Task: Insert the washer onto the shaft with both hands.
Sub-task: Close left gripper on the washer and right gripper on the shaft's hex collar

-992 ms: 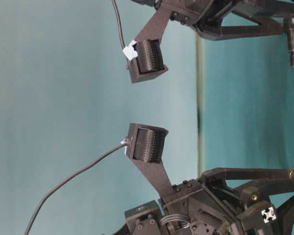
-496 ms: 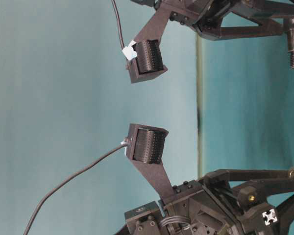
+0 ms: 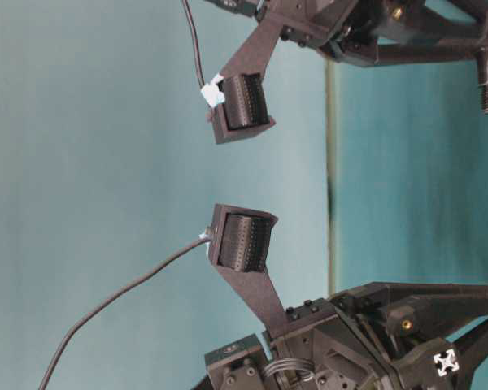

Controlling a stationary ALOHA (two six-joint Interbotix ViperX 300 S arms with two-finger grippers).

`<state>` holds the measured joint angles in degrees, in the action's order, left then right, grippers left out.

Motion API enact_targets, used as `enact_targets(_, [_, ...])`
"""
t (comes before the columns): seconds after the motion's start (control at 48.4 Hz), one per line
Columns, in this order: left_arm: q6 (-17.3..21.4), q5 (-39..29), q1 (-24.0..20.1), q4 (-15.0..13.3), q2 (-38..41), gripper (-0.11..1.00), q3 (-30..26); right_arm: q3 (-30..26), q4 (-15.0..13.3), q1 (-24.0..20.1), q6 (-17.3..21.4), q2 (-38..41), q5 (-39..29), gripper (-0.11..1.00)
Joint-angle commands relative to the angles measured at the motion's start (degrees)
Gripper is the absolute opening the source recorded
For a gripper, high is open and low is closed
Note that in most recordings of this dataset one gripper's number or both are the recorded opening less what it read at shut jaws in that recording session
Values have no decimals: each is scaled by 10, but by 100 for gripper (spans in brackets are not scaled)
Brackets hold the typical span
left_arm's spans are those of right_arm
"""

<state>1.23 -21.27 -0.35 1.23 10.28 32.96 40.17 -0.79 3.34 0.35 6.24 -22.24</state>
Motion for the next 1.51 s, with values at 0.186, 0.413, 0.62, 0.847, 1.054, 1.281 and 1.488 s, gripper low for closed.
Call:
enact_targets(0.186, [2, 3, 1, 0, -1, 37, -3, -4, -3, 11, -4, 4, -14, 1])
enact_targets(0.413, [3, 3, 1, 0, -1, 37, -3, -5, -2, 4, -4, 4, -17, 1])
enact_targets(0.62, [4, 4, 4, 0, -3, 37, -4, -7, -1, -6, -2, -3, -16, 0])
enact_targets(0.847, [5, 13, 4, 0, -30, 37, -4, -6, 17, -8, -1, -40, -1, 0])
enact_targets(1.054, [4, 59, 4, 0, -56, 37, 18, 9, 34, -18, 5, -61, 33, 0])
enact_targets(1.281, [-2, 99, 11, 0, -80, 37, 56, 41, 40, -31, 38, -78, 98, 0])
enact_targets(1.488, [-2, 138, 19, 0, -91, 37, 79, 76, 40, -32, 62, -98, 174, 0])
